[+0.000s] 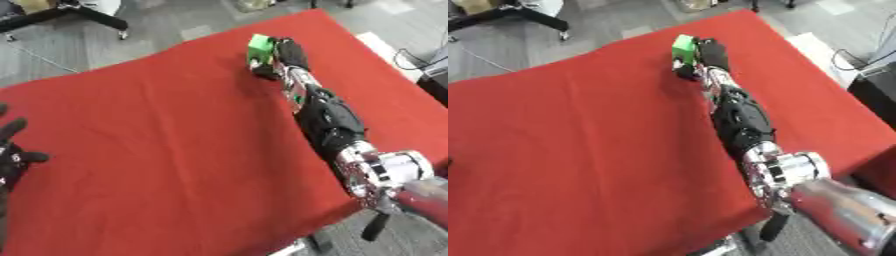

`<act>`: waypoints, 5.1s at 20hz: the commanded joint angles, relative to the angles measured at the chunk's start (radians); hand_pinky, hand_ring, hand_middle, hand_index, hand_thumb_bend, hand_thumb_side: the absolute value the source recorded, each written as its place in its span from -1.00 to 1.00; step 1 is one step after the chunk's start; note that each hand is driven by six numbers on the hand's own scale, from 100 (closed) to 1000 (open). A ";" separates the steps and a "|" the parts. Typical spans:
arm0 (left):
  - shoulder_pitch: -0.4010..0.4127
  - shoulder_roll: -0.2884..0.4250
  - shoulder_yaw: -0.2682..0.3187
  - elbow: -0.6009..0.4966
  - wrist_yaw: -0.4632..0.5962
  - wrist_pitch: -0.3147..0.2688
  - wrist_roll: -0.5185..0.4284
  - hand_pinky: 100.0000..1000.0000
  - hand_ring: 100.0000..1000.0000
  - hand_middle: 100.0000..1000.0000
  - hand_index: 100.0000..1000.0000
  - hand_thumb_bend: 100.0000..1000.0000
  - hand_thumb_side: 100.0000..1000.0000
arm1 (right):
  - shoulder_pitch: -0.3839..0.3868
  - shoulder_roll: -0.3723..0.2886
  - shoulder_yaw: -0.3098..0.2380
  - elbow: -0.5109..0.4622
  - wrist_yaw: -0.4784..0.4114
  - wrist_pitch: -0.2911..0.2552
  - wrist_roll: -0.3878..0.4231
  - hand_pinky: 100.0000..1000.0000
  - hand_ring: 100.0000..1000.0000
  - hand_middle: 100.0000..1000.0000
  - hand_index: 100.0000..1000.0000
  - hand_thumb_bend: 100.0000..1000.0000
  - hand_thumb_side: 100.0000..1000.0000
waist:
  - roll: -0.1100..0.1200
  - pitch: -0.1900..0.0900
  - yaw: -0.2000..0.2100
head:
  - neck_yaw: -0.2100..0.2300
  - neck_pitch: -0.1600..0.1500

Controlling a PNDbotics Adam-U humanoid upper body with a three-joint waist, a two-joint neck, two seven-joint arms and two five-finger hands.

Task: Pick up the objects with one hand, pass them to the other hand, and then place them into the box on the other side of the table.

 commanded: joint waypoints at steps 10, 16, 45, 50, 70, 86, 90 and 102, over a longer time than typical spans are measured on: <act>-0.008 -0.001 -0.003 -0.014 0.003 -0.001 0.002 -0.03 0.64 0.69 0.83 -0.37 0.61 | -0.020 -0.017 0.016 -0.012 -0.162 -0.047 0.000 1.00 1.00 0.69 0.93 -1.00 0.63 | 0.013 0.012 0.003 | -0.018 -0.002; -0.007 -0.002 -0.003 -0.014 0.003 0.000 0.004 -0.03 0.64 0.70 0.83 -0.39 0.62 | -0.028 -0.023 0.025 -0.022 0.008 0.025 -0.083 1.00 1.00 0.75 0.98 -1.00 0.50 | 0.013 0.013 0.004 | -0.023 -0.002; -0.023 -0.011 -0.014 -0.014 0.007 0.001 -0.002 -0.03 0.64 0.69 0.84 -0.41 0.65 | -0.043 -0.011 0.040 0.005 0.219 0.108 0.008 0.79 0.86 0.10 0.49 -1.00 -0.75 | 0.013 0.034 0.035 | -0.061 -0.031; -0.022 -0.010 -0.013 -0.014 0.011 0.002 0.001 -0.03 0.64 0.69 0.84 -0.43 0.67 | -0.036 -0.011 0.030 -0.025 0.267 0.153 -0.030 0.58 0.53 -0.63 -0.35 -1.00 -1.00 | 0.011 0.033 0.035 | -0.061 -0.030; 0.018 0.090 0.017 -0.014 0.018 0.011 0.046 -0.05 0.62 0.68 0.83 -0.53 0.73 | 0.019 0.046 0.157 -0.339 0.192 0.036 -0.270 0.45 0.35 -0.88 -0.71 -1.00 -1.00 | 0.001 0.012 -0.001 | 0.031 -0.003; -0.050 0.330 0.018 -0.014 0.034 0.051 -0.004 -0.07 0.62 0.69 0.84 -0.64 0.79 | 0.193 0.257 0.536 -0.732 0.398 -0.206 -0.313 0.37 0.24 -0.65 -0.60 -1.00 -1.00 | -0.003 0.006 -0.035 | 0.267 -0.002; -0.075 0.364 0.004 -0.014 0.036 0.074 -0.019 -0.08 0.62 0.70 0.84 -0.65 0.80 | 0.198 0.268 0.602 -0.825 0.445 -0.263 -0.266 0.35 0.21 -0.61 -0.59 -1.00 -1.00 | 0.000 0.007 -0.036 | 0.282 -0.002; -0.167 0.402 -0.007 -0.014 0.134 0.183 0.052 -0.08 0.64 0.73 0.84 -0.56 0.80 | 0.173 0.277 0.711 -0.924 0.514 -0.440 -0.171 0.30 0.15 -0.50 -0.43 -0.82 -1.00 | -0.005 0.008 -0.028 | 0.271 -0.002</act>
